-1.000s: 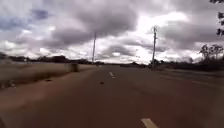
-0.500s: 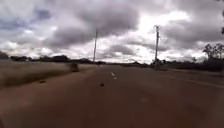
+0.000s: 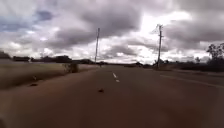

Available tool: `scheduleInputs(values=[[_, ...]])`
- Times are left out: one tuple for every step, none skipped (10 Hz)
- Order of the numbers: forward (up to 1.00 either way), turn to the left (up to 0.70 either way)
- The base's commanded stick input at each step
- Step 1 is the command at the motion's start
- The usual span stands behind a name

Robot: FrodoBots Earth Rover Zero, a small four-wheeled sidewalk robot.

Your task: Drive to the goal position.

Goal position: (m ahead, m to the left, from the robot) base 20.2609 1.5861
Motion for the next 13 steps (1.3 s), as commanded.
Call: scheduleInputs(values=[[1.0,-0.13],[1.0,-0.22],[1.0,-0.31],[1.0,-0.36],[1.0,-0.36],[1.0,-0.36],[1.0,-0.36],[1.0,-0.36],[1.0,-0.36],[1.0,-0.23],[1.0,-0.03],[1.0,0.04],[1.0,0.04]])
